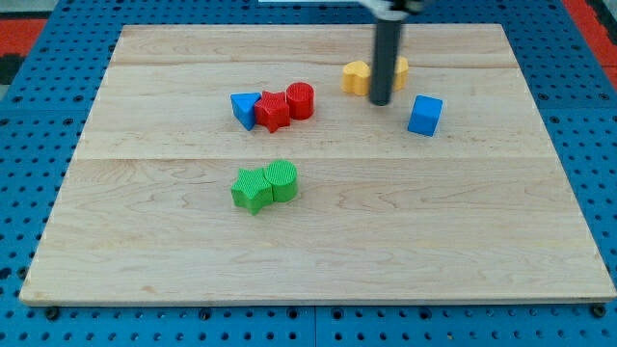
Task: Place the blue cube in between the red star and green circle
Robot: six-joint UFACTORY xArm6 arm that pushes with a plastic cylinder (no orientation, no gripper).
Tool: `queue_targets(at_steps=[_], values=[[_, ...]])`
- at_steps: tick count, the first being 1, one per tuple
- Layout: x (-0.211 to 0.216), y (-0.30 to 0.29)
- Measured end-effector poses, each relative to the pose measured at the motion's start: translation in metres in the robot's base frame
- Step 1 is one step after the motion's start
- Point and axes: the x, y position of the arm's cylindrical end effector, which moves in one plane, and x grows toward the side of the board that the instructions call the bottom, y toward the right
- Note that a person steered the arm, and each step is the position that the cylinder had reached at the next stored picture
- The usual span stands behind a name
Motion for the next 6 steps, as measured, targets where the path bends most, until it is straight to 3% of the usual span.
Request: queue_targets(at_steps=[1, 2, 4, 5, 6], values=[[-0.004, 0.050], [0.020, 0.063], [0.026, -0.040], [0.025, 0.045], [0.057, 0.075]])
